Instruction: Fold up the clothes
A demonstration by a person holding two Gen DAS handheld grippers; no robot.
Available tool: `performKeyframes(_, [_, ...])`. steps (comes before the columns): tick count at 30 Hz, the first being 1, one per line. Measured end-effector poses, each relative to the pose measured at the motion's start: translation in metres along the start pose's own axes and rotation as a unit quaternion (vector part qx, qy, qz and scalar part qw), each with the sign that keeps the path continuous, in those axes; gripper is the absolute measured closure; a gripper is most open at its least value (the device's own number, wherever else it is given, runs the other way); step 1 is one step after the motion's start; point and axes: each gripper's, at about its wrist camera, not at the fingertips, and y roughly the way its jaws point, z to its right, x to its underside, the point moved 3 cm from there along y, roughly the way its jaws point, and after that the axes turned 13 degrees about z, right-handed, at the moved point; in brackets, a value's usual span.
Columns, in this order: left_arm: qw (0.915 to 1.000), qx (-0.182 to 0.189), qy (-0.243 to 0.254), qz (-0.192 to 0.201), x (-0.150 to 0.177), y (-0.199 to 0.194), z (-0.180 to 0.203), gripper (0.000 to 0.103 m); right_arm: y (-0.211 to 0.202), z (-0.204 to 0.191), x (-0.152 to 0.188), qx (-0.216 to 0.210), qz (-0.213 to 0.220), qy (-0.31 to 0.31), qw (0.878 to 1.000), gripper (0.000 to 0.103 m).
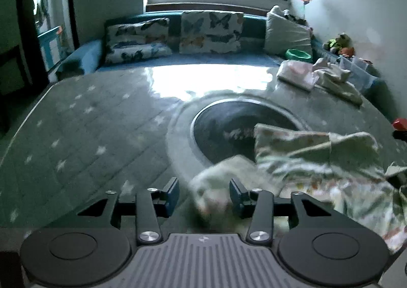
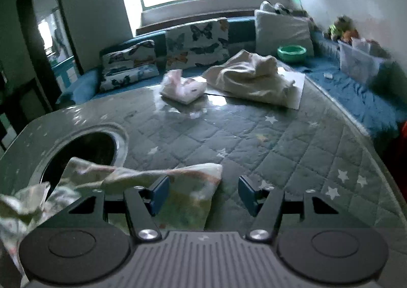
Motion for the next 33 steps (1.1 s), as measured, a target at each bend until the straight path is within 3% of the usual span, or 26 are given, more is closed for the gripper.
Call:
performKeyframes(6, [0.9988, 0.044, 0.022, 0.006, -0.026, 0.047, 0.035, 0.046, 0.035, 0.018, -0.004, 0.012, -0.022, 0.046, 0.999, 0.042])
performKeyframes(10, [0.9977, 0.065, 0.016, -0.012, -0.033, 0.093, 0.051, 0.046, 0.054, 0.021, -0.001, 0.018, -0.033, 0.059, 0.998, 0.042])
performKeyframes(17, [0.9964, 0.069, 0.009, -0.047, -0.032, 0.159, 0.072, 0.046, 0.074, 0.018, 0.003, 0.008, -0.049, 0.067, 0.997, 0.042])
performKeyframes(25, [0.9954, 0.070, 0.008, -0.065, -0.028, 0.193, 0.081, 0.047, 0.088, 0.012, 0.005, -0.003, -0.060, 0.063, 0.996, 0.043])
performKeyframes(30, [0.9942, 0.087, -0.007, -0.063, -0.028, 0.194, 0.080, 0.077, 0.094, 0.011, 0.008, -0.012, -0.070, 0.070, 0.995, 0.050])
performKeyframes(33, [0.9936, 0.098, -0.014, -0.055, -0.030, 0.190, 0.079, 0.089, 0.096, 0.008, 0.009, -0.020, -0.070, 0.066, 0.995, 0.061])
